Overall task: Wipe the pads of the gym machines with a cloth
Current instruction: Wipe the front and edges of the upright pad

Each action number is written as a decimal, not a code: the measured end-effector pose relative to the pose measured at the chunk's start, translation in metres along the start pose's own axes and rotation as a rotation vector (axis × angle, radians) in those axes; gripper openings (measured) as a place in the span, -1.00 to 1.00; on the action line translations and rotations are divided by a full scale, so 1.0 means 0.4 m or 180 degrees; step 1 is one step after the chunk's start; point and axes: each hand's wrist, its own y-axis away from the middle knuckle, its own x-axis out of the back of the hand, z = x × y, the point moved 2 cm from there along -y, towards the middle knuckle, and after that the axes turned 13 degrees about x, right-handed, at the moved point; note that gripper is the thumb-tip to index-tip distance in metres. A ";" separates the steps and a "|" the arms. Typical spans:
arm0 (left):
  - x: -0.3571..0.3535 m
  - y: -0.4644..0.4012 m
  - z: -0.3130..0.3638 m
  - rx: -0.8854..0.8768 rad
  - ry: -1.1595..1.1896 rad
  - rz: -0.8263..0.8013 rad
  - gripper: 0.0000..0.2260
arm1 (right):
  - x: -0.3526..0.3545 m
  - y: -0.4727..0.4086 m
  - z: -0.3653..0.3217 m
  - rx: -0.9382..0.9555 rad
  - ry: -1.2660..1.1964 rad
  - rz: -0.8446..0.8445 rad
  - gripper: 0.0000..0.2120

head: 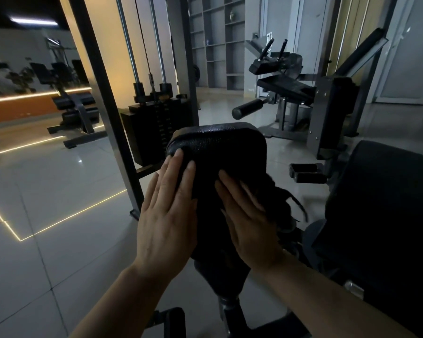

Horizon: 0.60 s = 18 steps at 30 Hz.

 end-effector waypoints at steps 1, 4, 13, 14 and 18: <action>0.005 0.004 0.012 -0.0051 0.0218 0.0097 -0.58 | 0.009 -0.040 -0.002 0.0040 -0.0146 0.0020 -0.65; 0.012 0.017 0.053 -0.0083 0.0762 0.0456 -0.65 | 0.021 -0.142 -0.003 0.0100 -0.0525 -0.0229 -0.56; -0.124 0.050 0.078 0.0069 0.0719 0.0122 -0.47 | 0.100 -0.180 0.034 -0.0154 -0.1827 -0.0907 -0.19; -0.136 0.049 0.064 0.0003 0.0552 0.0119 -0.45 | 0.108 -0.181 0.039 -0.0229 -0.1908 -0.0894 -0.18; -0.119 0.027 0.016 -0.0391 -0.0027 0.0219 -0.47 | 0.139 -0.160 0.066 -0.0052 -0.1423 -0.0653 -0.30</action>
